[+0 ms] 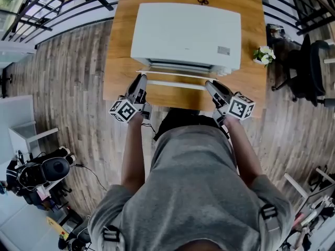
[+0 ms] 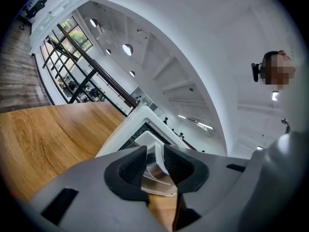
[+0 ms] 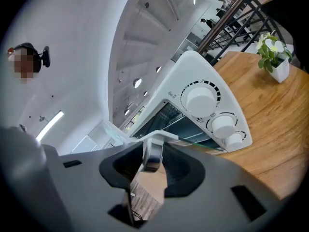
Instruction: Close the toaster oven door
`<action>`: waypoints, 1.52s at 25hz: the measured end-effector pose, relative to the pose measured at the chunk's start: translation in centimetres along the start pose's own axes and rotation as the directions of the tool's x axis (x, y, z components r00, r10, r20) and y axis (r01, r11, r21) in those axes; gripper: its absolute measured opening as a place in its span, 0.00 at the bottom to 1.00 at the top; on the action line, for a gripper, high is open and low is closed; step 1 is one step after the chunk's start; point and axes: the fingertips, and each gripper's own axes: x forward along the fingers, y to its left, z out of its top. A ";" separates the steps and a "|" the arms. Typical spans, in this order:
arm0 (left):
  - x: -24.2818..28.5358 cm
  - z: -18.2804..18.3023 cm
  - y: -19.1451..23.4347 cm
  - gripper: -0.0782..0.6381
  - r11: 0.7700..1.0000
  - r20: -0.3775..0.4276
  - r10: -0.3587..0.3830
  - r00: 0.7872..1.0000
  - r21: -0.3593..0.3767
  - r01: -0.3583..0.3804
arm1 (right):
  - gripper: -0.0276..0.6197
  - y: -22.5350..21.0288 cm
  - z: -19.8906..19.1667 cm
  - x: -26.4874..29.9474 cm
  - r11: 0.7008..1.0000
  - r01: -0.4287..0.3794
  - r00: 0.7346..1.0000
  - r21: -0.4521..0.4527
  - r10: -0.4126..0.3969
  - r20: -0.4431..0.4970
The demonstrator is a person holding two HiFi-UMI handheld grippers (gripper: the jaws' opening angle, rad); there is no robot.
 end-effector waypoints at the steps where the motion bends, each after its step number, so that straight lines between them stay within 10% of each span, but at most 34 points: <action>1: 0.1 0.1 -0.1 0.28 1.000 -0.008 -0.002 1.000 0.000 0.002 | 0.25 0.1 0.1 0.0 1.000 0.013 1.000 0.004 -0.013 -0.001; 21: 3.5 2.3 -0.1 0.31 0.990 -0.073 -0.142 0.987 -0.014 0.142 | 0.28 -0.4 3.5 1.5 0.989 0.119 0.974 0.085 -0.133 0.185; 38: 5.2 3.2 -0.1 0.34 0.978 -0.093 -0.205 0.974 -0.042 0.202 | 0.29 1.5 6.3 3.2 0.999 0.023 0.957 0.042 -0.035 0.287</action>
